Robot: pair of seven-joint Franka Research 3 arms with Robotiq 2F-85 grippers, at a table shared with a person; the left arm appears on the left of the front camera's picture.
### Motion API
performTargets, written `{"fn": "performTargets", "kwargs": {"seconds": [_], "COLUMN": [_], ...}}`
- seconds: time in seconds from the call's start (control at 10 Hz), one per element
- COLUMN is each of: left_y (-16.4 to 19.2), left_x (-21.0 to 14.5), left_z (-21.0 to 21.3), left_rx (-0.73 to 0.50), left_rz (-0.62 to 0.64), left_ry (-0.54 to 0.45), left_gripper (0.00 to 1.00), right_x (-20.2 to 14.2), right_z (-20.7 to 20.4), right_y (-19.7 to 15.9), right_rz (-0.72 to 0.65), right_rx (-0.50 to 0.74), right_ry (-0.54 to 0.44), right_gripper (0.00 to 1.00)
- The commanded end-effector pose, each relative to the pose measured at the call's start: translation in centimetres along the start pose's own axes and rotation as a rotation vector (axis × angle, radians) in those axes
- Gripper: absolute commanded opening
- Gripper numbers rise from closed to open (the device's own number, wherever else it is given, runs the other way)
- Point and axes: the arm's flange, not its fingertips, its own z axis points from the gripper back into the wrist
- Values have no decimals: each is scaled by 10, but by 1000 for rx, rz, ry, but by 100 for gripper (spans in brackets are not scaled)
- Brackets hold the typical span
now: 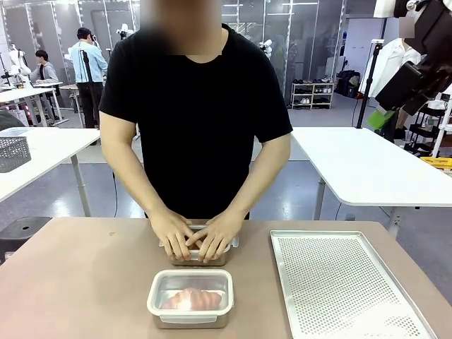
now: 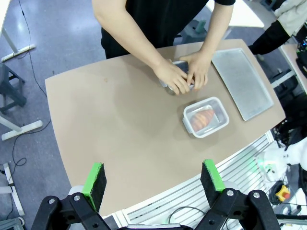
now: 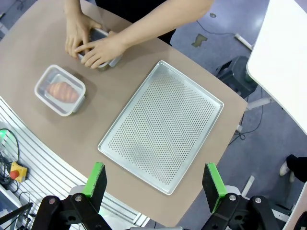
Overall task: Place the bread into the airtight container.
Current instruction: Pick up a Butter Roll and place it into an empty Airtight Container.
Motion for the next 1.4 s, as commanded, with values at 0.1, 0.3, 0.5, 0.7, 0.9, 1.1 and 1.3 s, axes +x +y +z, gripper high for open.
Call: {"fn": "performTargets", "kwargs": {"seconds": [0.1,0.3,0.5,0.7,0.9,1.1,1.3], "left_y": [0,0,0,0,0,0,0], "left_x": [1,1,1,1,1,1,1], "left_z": [1,1,1,1,1,1,1], "left_rx": [-1,-1,-1,-1,-1,-1,-1], "left_rz": [-11,-11,-11,-11,-11,-11,-11], "left_ry": [2,2,2,2,2,2,2], "left_gripper": [100,100,100,100,100,100,100], "right_x": [-3,-3,-3,-3,-3,-3,-3], "right_z": [-1,-1,-1,-1,-1,-1,-1], "right_y": [-1,-1,-1,-1,-1,-1,-1], "right_rz": [0,0,0,0,0,0,0], "right_rx": [-13,-13,-13,-13,-13,-13,-13], "right_ry": [-10,-10,-10,-10,-10,-10,-10], "right_gripper": [100,100,100,100,100,100,100]}}
